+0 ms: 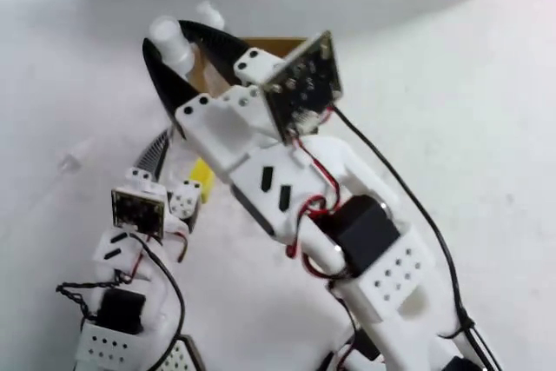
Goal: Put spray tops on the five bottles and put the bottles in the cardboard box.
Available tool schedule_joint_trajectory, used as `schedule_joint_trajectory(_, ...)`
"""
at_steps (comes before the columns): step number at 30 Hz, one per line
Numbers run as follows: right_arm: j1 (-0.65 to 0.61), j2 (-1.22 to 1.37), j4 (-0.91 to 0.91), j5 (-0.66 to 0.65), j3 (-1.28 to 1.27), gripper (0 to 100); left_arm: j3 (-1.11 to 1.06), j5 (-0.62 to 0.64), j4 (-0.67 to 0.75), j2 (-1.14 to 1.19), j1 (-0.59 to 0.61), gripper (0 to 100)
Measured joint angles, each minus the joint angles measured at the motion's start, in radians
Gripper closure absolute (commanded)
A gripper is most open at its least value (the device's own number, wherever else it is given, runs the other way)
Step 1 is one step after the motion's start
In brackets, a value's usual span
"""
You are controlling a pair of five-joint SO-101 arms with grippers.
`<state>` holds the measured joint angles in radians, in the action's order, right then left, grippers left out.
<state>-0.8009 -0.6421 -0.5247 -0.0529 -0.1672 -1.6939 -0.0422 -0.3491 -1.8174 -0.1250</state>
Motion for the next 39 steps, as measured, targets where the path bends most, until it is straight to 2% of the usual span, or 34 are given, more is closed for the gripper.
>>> schedule_joint_trajectory(7, 0.064, 0.064, 0.005, -0.002, 0.008, 98.3, 0.0, 0.0, 0.0, 0.002, 0.003, 95)
schedule_joint_trajectory(24, 0.066, 0.089, 0.055, 0.0, 0.083, 98.4, 0.0, 0.0, 0.0, 0.002, 0.0, 95)
schedule_joint_trajectory(30, 0.06, 0.087, -0.015, 0.0, 0.152, 98.4, 0.0, 0.0, 0.0, 0.002, 0.0, 95)
schedule_joint_trajectory(39, 0.061, 0.089, -0.023, 0.009, 0.092, 98.4, 0.0, 0.0, 0.0, 0.002, 0.0, 95)
